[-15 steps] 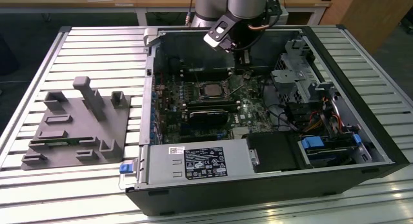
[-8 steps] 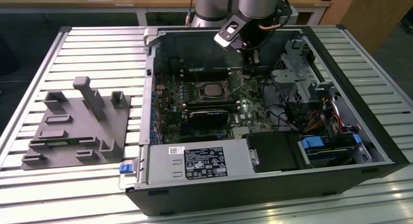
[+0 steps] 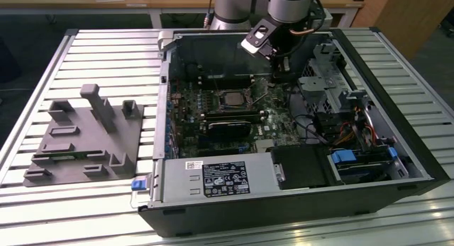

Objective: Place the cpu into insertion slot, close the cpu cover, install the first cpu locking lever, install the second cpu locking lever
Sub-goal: 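Close the cpu cover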

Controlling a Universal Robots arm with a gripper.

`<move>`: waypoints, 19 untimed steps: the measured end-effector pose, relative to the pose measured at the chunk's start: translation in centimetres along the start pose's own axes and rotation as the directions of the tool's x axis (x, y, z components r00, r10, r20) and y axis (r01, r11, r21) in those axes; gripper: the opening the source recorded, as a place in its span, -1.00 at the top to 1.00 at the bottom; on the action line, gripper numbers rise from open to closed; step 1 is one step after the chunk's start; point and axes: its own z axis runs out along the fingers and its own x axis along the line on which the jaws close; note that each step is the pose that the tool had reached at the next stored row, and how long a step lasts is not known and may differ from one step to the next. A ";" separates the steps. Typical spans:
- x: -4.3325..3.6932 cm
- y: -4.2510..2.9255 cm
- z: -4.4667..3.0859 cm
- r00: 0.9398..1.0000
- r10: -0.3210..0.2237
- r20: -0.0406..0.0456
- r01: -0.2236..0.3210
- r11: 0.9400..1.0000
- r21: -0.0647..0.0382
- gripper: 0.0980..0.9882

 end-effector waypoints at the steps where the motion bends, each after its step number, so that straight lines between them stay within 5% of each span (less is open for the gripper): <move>1: 0.00 0.04 0.18 1.000 0.000 0.000 0.000 1.000 0.001 0.98; 9: -0.03 -0.04 1.82 1.000 0.000 0.000 0.000 1.000 0.012 0.98; 16: -0.03 -0.04 1.94 1.000 0.000 0.000 0.000 1.000 0.013 0.98; 19: -0.03 -0.03 2.01 1.000 0.001 0.001 -0.001 0.999 0.054 0.98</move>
